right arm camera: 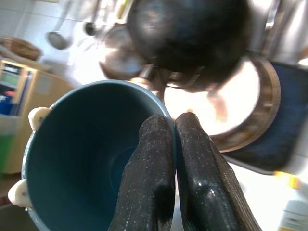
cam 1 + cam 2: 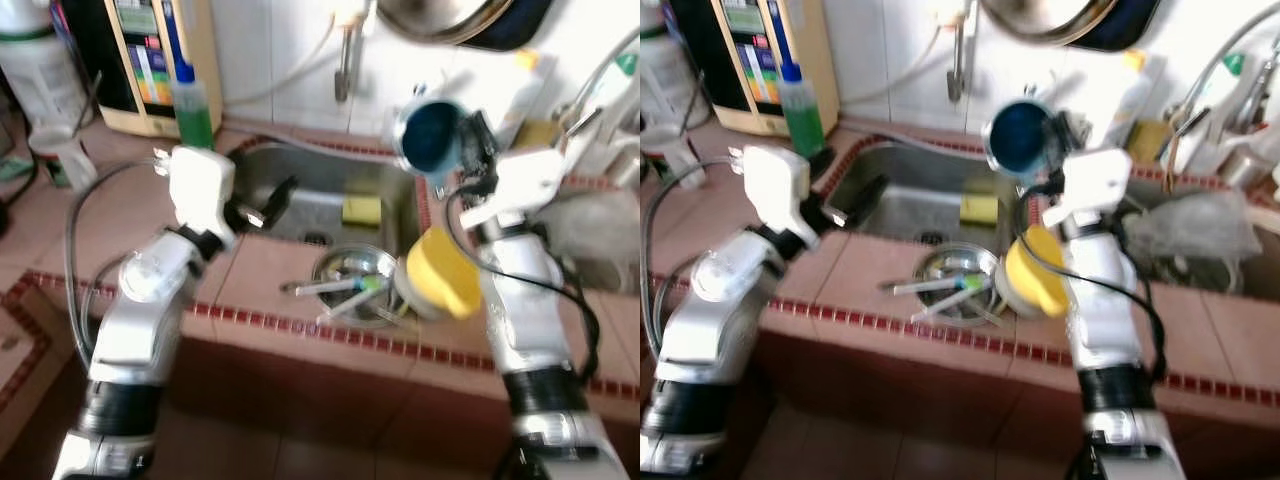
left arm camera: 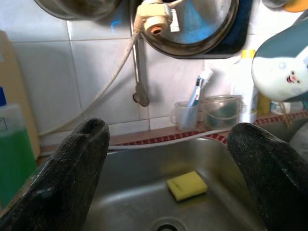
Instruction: Kitchen organization
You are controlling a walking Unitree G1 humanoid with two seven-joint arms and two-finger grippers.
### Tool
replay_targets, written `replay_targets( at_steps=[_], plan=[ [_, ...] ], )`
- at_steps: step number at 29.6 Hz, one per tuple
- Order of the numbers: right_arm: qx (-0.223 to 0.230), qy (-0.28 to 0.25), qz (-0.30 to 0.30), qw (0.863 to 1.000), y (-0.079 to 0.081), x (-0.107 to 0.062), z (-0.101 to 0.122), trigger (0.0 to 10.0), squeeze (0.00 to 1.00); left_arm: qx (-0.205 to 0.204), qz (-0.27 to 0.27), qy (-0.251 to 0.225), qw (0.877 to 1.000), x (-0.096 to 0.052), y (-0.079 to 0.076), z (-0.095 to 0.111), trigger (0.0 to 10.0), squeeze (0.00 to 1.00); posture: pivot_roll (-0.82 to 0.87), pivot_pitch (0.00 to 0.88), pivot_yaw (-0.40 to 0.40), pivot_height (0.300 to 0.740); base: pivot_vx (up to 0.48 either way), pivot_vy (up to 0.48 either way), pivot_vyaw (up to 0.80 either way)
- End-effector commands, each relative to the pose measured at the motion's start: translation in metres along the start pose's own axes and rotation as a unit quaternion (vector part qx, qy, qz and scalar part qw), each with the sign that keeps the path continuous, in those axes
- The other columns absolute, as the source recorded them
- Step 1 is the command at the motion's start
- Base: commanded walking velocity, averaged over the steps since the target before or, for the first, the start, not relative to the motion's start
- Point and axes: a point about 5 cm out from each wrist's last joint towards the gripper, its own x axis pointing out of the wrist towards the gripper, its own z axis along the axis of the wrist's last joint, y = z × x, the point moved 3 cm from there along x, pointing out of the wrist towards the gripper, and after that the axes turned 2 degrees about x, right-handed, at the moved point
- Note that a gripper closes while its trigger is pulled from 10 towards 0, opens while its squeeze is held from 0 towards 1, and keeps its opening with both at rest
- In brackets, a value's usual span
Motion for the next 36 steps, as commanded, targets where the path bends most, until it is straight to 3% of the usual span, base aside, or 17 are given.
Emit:
replay_targets(
  at_steps=[1,19,26,29,33,36],
  plan=[
    [-0.012,-0.015,-0.014,1.000,-0.013,0.002,0.009,10.0,0.00,-0.003,-0.018,-0.006,1.000,0.004,-0.009,0.004,10.0,0.00,0.06,0.042,-0.041,0.740,0.277,0.000,0.00],
    [-0.003,0.003,-0.027,1.000,-0.020,0.001,0.006,10.0,0.00,-0.002,-0.019,-0.010,1.000,0.005,-0.009,0.006,10.0,0.00,0.05,0.067,-0.039,0.740,0.277,0.000,0.00],
    [0.007,0.059,-0.017,0.998,-0.025,0.006,-0.005,10.0,0.00,-0.014,-0.047,-0.029,0.998,0.003,-0.016,0.013,10.0,0.00,0.05,0.066,-0.036,0.740,0.000,0.000,0.00],
    [0.029,0.107,-0.007,0.994,-0.037,0.012,-0.014,10.0,0.00,-0.009,-0.081,-0.037,0.996,0.003,-0.026,0.018,10.0,0.00,0.04,0.070,-0.037,0.740,0.000,0.000,0.00],
    [0.005,0.159,0.000,0.987,-0.051,0.012,-0.030,10.0,0.00,-0.006,-0.115,-0.034,0.993,0.002,-0.039,0.019,10.0,0.00,0.04,0.071,-0.039,0.740,0.000,0.000,0.00],
    [0.014,0.187,-0.007,0.982,-0.061,0.012,-0.037,10.0,0.00,0.001,-0.144,-0.035,0.989,0.000,-0.048,0.020,10.0,0.00,0.04,0.072,-0.040,0.740,0.000,0.000,0.00]
  ],
)
